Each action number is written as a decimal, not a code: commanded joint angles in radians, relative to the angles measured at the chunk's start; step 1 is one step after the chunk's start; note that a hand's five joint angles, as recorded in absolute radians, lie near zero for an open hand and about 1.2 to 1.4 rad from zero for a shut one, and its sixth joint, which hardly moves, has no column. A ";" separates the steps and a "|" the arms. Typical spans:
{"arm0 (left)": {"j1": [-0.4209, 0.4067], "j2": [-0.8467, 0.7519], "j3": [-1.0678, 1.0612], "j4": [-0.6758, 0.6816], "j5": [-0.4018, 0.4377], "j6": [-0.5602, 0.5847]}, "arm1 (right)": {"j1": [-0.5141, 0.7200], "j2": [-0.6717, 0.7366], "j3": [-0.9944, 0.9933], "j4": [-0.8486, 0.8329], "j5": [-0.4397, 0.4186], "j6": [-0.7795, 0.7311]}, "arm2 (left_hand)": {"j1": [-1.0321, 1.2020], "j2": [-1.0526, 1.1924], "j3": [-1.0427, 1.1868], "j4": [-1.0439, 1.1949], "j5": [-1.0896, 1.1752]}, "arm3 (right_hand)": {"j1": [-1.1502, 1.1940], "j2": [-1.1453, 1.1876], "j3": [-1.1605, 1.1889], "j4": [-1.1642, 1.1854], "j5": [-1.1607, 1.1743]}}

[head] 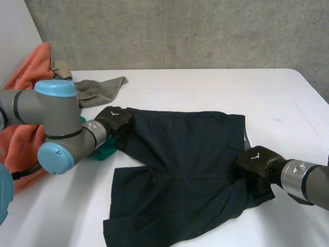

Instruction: Fold the laundry.

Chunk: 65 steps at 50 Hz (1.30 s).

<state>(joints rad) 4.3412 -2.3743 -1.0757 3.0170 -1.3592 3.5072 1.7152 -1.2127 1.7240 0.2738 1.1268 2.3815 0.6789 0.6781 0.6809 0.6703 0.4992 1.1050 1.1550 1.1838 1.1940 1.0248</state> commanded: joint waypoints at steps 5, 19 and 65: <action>-0.008 -0.057 0.031 -0.001 -0.038 0.085 | -0.009 0.015 0.002 -0.001 0.001 -0.004 | 0.163 0.163 0.161 0.171 0.168 | 0.291 0.241 0.213 0.202 0.197; -0.014 0.118 -0.068 -0.055 -0.141 0.092 | -0.026 0.012 -0.001 -0.005 -0.002 -0.004 | 0.717 0.718 0.715 0.726 0.723 | 0.291 0.241 0.213 0.202 0.197; -0.276 0.810 -0.843 -0.231 -0.196 -0.149 | 0.073 0.021 -0.119 -0.028 0.031 0.226 | -0.125 -0.124 -0.127 -0.117 -0.120 | 0.291 0.241 0.213 0.202 0.197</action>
<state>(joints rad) 4.1520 -1.6283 -1.7772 2.8354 -1.5767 3.4226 1.7704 -1.2152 1.6379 0.2618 1.1312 2.5293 0.4095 0.4085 0.4101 0.4104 0.2391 1.1050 1.1550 1.1838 1.1941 1.0284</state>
